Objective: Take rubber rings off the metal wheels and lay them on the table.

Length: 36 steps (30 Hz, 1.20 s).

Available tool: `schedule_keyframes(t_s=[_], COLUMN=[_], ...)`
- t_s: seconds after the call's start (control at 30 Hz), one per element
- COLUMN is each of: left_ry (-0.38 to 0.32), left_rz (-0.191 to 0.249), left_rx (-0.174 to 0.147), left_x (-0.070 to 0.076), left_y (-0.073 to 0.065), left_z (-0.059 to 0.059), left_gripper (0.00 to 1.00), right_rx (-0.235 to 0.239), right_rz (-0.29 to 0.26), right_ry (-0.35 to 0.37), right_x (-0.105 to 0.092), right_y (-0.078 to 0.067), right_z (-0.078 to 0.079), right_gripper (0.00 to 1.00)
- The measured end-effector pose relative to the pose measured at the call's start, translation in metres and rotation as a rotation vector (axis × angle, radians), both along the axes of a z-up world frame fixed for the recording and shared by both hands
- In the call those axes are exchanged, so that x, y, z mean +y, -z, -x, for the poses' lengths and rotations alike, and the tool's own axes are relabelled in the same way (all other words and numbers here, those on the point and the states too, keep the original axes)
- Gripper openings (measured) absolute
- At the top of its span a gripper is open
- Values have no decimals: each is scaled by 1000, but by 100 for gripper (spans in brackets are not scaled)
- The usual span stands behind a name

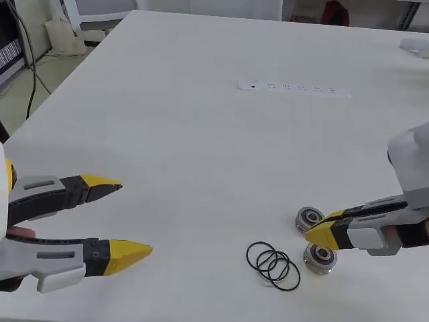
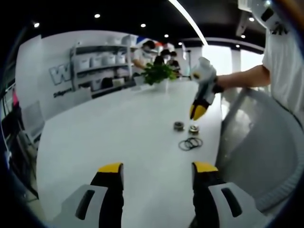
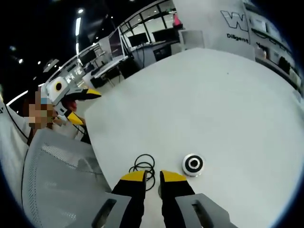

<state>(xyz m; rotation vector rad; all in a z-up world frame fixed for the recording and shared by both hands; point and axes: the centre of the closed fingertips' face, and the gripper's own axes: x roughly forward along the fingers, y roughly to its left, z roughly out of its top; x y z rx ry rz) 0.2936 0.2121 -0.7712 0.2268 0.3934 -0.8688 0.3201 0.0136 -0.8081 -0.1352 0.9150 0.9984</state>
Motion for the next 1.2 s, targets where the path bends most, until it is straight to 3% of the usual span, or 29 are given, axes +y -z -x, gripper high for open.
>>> schedule_keyframes(t_s=[0.17,0.27,0.57,0.8,1.03,1.2], left_ry=[5,7,18,23,5,-12], left_rz=[-2,-12,-30,-37,-19,-19], left_rx=[-8,-11,-6,-6,3,6], left_x=[-3,-4,-9,-14,-19,-21], left_y=[-5,-6,-6,-8,-12,-12], left_z=[3,5,14,19,21,20], left_gripper=[59,59,60,62,72,80], right_rx=[-31,-90,-169,-228,-277,-305], right_rz=[-36,-61,-136,-159,-157,-177], right_ry=[13,0,-38,-32,-49,-41], right_x=[-7,-11,-17,-28,-42,-51], right_y=[-13,-25,-51,-65,-70,-74], right_z=[-1,-1,8,10,17,17], right_gripper=[14,17,28,46,59,79])
